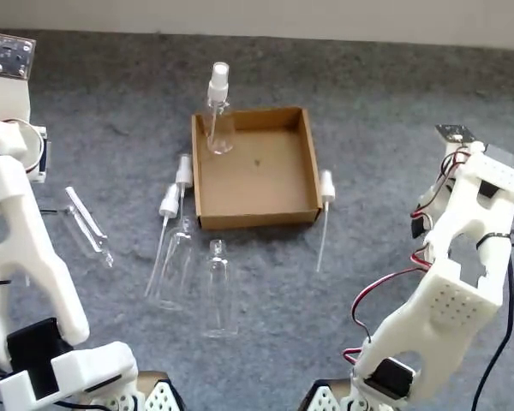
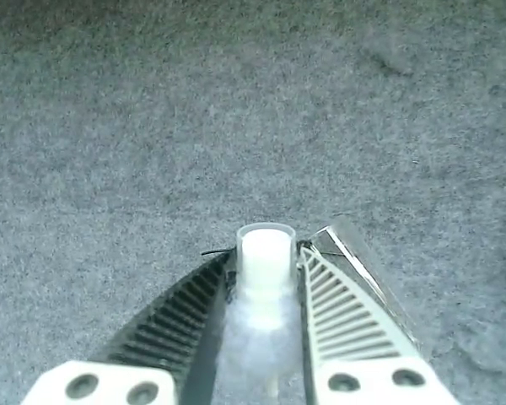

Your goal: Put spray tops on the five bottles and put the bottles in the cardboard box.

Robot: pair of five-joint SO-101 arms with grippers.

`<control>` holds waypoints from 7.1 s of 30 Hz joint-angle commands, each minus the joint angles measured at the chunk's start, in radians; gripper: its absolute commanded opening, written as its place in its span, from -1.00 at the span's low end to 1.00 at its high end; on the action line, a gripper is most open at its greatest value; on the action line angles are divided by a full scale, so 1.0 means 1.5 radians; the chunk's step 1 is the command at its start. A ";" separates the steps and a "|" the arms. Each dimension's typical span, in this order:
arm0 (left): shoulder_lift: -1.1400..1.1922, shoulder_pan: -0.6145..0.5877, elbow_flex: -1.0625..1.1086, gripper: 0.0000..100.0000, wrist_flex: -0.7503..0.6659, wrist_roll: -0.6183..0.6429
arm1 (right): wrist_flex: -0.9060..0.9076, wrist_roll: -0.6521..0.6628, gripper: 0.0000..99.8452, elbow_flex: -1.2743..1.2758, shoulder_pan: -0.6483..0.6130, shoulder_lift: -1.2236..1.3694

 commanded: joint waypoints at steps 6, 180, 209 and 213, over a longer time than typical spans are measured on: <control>-0.011 0.022 -0.012 -0.98 0.004 -0.002 | 0.049 -0.103 -0.99 -0.086 -0.014 -0.102; -0.550 0.131 0.833 -0.68 -0.375 0.163 | -1.349 -0.383 -0.99 0.655 -0.652 -0.471; -0.550 0.136 0.851 -0.68 -0.383 0.163 | -1.558 -0.386 -0.99 0.577 -0.637 -0.110; -0.550 0.136 0.851 -0.68 -0.383 0.163 | -1.558 -0.386 -0.99 0.579 -0.636 -0.109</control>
